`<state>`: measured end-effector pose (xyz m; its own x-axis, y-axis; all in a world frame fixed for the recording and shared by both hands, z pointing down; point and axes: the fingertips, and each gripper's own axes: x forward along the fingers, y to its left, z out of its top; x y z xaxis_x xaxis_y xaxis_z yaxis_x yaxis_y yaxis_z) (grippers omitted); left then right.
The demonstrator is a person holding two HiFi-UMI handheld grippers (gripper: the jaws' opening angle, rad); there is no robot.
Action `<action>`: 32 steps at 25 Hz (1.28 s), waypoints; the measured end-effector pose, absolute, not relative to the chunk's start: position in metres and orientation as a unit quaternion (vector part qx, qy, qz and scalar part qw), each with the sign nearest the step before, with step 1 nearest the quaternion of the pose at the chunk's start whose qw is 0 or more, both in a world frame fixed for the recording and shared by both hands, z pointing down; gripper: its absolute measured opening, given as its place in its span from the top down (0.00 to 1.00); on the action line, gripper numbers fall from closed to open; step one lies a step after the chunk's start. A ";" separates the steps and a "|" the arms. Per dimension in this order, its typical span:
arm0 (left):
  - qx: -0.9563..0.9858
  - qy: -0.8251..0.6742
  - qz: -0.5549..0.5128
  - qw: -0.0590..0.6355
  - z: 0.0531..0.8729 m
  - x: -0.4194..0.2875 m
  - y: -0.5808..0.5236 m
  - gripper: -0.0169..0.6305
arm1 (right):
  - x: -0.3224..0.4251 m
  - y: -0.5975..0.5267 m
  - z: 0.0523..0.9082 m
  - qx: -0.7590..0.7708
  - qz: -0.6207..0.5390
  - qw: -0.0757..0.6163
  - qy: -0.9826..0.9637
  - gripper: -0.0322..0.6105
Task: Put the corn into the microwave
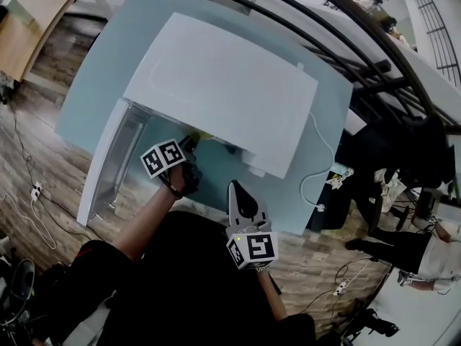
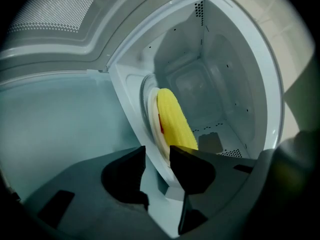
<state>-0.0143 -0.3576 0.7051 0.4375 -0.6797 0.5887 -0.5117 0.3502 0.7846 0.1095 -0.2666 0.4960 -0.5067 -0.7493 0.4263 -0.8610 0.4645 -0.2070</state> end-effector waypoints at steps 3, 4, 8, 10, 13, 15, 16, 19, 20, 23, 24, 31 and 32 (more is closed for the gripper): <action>0.578 -0.522 -0.052 0.625 0.701 -0.015 -0.346 0.77 | 0.105 -0.260 0.498 0.477 0.203 0.134 -0.845 0.94; 0.583 -0.519 -0.048 0.624 0.699 -0.015 -0.342 0.77 | 0.103 -0.258 0.497 0.477 0.203 0.132 -0.845 0.94; 0.610 -0.504 -0.029 0.611 0.687 -0.012 -0.327 0.77 | 0.093 -0.249 0.495 0.479 0.207 0.121 -0.844 0.94; 0.625 -0.501 -0.014 0.598 0.678 -0.013 -0.321 0.81 | 0.088 -0.244 0.492 0.481 0.208 0.117 -0.843 0.94; 0.649 -0.498 0.007 0.575 0.665 -0.015 -0.313 0.85 | 0.080 -0.235 0.490 0.484 0.209 0.111 -0.842 0.94; 0.664 -0.496 0.020 0.559 0.657 -0.016 -0.307 0.90 | 0.076 -0.230 0.489 0.486 0.210 0.106 -0.842 0.94; 0.671 -0.495 0.024 0.552 0.653 -0.017 -0.305 0.92 | 0.074 -0.227 0.489 0.487 0.210 0.104 -0.841 0.94; 0.688 -0.490 0.033 0.535 0.642 -0.022 -0.294 0.96 | 0.067 -0.218 0.487 0.491 0.211 0.095 -0.840 0.94; 0.692 -0.488 0.035 0.531 0.638 -0.024 -0.289 0.97 | 0.065 -0.215 0.486 0.492 0.211 0.092 -0.840 0.94; 0.699 -0.483 0.040 0.527 0.634 -0.031 -0.278 0.97 | 0.058 -0.209 0.486 0.495 0.211 0.086 -0.839 0.94; 0.701 -0.481 0.041 0.525 0.633 -0.032 -0.275 0.97 | 0.056 -0.208 0.486 0.496 0.211 0.083 -0.838 0.94; 0.759 -0.461 0.074 0.454 0.606 -0.036 -0.250 0.97 | 0.044 -0.189 0.482 0.504 0.209 0.072 -0.835 0.94; 0.769 -0.457 0.080 0.439 0.600 -0.036 -0.247 0.97 | 0.043 -0.187 0.481 0.506 0.207 0.070 -0.834 0.94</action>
